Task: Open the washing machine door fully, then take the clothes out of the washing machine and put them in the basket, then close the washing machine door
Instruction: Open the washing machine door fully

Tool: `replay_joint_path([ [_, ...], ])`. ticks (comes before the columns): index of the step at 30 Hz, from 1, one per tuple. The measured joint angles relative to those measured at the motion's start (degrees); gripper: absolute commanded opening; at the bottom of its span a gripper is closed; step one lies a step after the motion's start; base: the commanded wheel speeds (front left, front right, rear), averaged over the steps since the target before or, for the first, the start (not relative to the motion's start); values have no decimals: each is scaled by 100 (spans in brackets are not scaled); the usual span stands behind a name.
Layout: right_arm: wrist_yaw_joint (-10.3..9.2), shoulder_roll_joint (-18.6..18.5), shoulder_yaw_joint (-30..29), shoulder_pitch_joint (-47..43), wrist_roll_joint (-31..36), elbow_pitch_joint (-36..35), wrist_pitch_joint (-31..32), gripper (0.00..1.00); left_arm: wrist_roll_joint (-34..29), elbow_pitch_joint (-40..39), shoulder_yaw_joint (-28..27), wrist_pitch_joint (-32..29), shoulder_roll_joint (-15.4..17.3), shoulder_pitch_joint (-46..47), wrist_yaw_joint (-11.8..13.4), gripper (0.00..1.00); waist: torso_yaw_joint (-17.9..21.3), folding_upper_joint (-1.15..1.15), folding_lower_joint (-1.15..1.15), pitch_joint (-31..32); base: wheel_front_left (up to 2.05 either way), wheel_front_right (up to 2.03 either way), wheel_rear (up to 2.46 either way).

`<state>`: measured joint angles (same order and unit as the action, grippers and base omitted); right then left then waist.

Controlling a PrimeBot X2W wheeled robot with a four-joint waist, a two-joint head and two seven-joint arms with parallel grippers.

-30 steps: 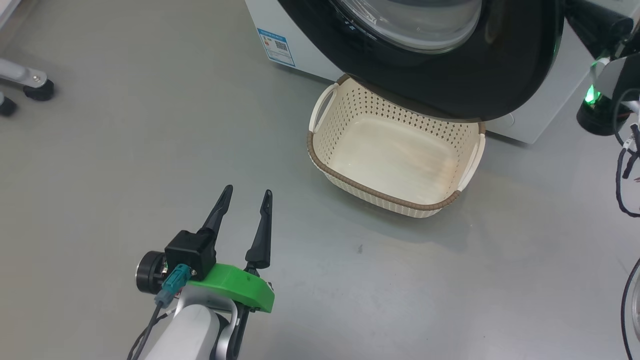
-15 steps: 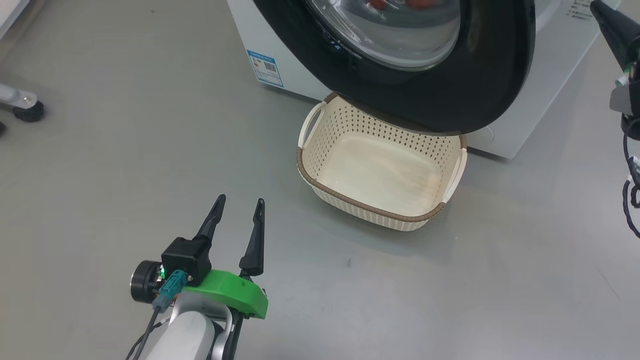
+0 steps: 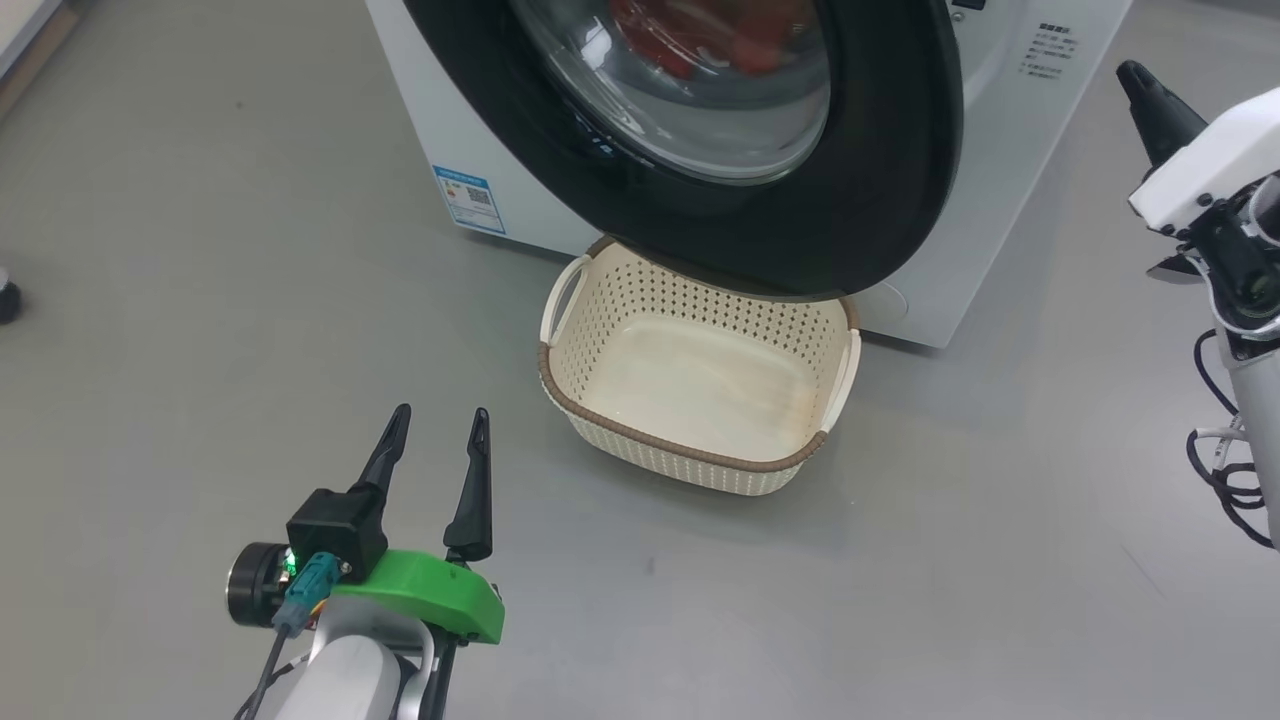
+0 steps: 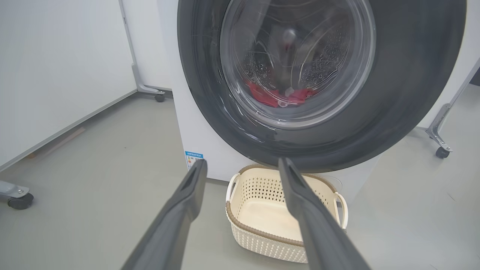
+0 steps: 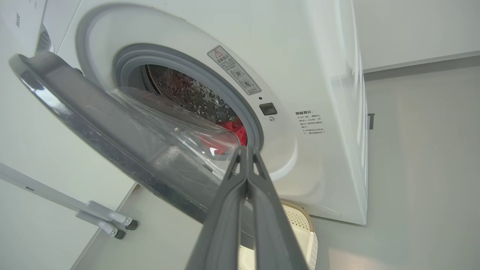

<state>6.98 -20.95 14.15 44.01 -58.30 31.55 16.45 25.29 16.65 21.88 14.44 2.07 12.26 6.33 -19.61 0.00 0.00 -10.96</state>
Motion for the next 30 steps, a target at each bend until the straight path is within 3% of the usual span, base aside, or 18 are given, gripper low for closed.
replay_joint_path([
  [9, 1, -112, 777, -722, 602, -923, -784, 0, -18, -2, -201, 0, 60, -131, 0, 100, 388, 0, 0, 207, 0, 0, 0],
  [17, 1, -381, 780, -1505, 1181, -1022, -1780, 0, -19, -3, -361, 0, 85, -300, 0, 100, 687, 0, 0, 403, 0, 0, 0],
  [18, 1, -386, 766, -1612, 1237, -1001, -1855, 33, -22, -2, -367, 0, 88, -315, -1, 100, 721, 0, 0, 427, 0, 0, 0],
  [19, 1, -414, 790, -1724, 1339, -992, -1927, 100, -32, 1, -369, 0, 89, -324, -2, 100, 750, 0, 0, 453, 0, 0, 0],
  [22, -15, -427, 827, -2051, 1506, -999, -2146, 100, -75, 3, -387, 0, 88, -358, -14, 100, 824, 0, 0, 534, 0, 0, 0],
  [30, -391, -285, 825, -2624, 1718, -1147, -2729, 100, -112, 16, -469, 0, 108, -506, -70, 100, 966, 0, 0, 710, 0, 0, 0],
])
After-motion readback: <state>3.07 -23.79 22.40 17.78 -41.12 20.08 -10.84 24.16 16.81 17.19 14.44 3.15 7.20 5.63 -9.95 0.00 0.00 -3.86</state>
